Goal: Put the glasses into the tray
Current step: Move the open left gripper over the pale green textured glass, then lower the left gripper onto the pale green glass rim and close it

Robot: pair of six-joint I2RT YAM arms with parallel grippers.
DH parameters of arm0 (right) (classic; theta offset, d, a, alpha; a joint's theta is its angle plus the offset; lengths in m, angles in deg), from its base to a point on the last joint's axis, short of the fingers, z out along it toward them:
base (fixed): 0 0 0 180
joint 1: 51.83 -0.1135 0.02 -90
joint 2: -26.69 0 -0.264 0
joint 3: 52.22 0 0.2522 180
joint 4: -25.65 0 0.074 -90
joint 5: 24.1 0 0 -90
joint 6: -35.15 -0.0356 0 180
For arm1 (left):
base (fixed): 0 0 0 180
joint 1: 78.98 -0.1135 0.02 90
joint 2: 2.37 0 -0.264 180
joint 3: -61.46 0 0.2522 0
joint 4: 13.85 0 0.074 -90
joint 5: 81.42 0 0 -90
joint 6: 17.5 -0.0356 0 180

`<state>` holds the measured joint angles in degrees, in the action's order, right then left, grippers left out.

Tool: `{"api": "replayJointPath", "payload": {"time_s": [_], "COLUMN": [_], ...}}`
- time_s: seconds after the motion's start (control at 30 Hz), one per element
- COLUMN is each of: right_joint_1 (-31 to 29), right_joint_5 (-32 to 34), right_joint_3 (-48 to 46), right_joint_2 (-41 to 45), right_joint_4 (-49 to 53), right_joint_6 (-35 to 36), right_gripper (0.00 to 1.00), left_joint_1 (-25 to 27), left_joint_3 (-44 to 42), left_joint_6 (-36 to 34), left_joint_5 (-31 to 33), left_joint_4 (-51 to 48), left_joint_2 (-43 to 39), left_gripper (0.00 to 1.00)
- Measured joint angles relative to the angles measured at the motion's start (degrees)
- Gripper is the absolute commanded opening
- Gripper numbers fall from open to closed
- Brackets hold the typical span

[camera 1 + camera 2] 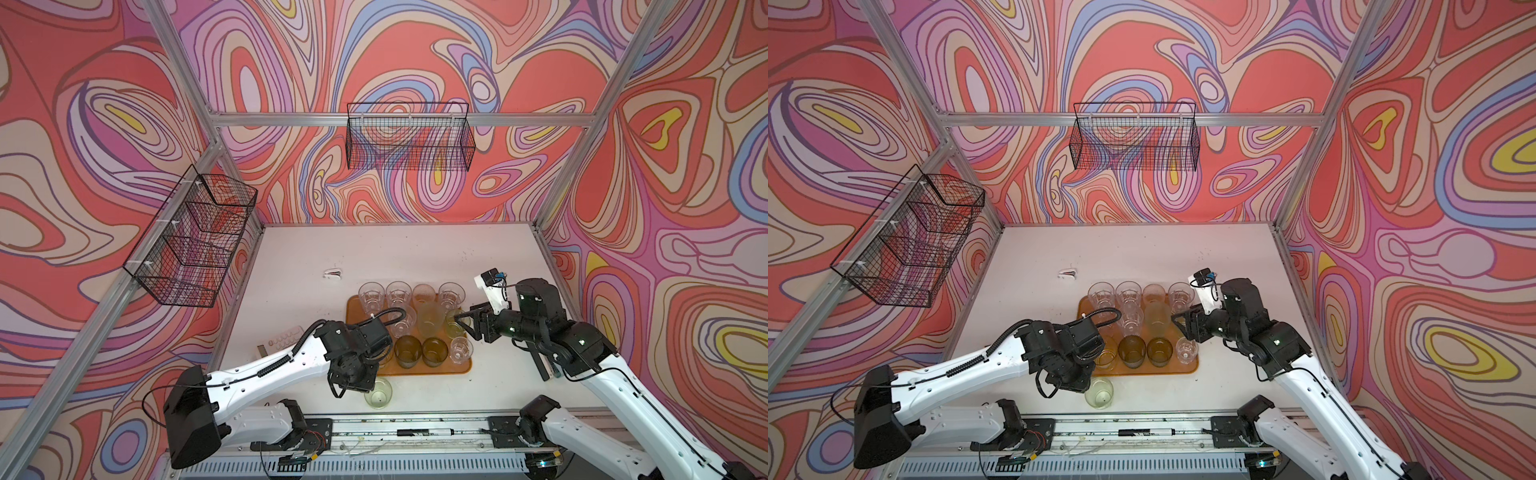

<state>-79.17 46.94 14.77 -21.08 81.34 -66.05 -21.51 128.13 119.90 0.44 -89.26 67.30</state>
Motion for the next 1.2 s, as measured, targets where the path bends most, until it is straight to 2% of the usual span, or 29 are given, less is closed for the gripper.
{"api": "replayJointPath", "payload": {"time_s": [0.33, 1.2], "right_joint_1": [0.00, 0.00], "right_joint_5": [0.00, -0.07], "right_joint_3": [0.00, 0.00], "right_joint_2": [0.00, 0.00], "right_joint_4": [0.00, 0.00], "right_joint_6": [0.00, 0.00], "right_gripper": [0.69, 0.69], "left_joint_1": [0.57, 0.63], "left_joint_3": [-2.45, -3.96], "left_joint_6": [0.37, 0.87], "left_joint_5": [-0.87, -1.07], "left_joint_4": [2.91, 6.01], "left_joint_2": [0.55, 2.97], "left_gripper": [0.27, 0.09]}}
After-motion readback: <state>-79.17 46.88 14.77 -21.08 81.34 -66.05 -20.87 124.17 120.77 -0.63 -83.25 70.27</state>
